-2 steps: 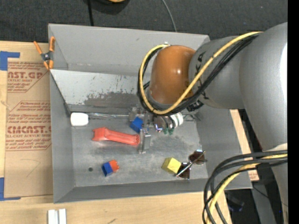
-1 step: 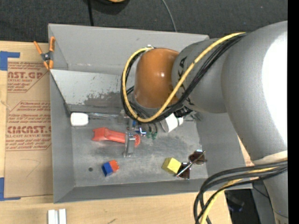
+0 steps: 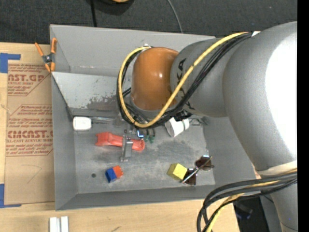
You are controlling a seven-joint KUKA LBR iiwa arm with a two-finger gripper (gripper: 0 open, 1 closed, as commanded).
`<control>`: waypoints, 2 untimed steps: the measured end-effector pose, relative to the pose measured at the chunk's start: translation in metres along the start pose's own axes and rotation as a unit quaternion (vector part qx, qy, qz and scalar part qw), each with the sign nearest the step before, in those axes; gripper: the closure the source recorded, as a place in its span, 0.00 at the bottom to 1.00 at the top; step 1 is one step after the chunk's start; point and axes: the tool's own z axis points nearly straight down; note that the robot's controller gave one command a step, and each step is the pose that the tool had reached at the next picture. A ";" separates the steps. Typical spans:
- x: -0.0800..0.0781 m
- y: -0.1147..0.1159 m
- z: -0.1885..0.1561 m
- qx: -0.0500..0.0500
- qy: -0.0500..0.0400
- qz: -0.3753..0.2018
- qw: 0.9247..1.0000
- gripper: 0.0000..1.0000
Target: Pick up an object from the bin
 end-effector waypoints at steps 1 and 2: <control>0.003 -0.014 0.058 0.001 0.001 -0.003 1.000 0.00; 0.002 -0.022 0.060 -0.001 -0.001 0.053 0.999 1.00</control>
Offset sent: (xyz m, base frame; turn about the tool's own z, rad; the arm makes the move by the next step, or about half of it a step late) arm -0.0025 -0.0240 -0.0602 0.1078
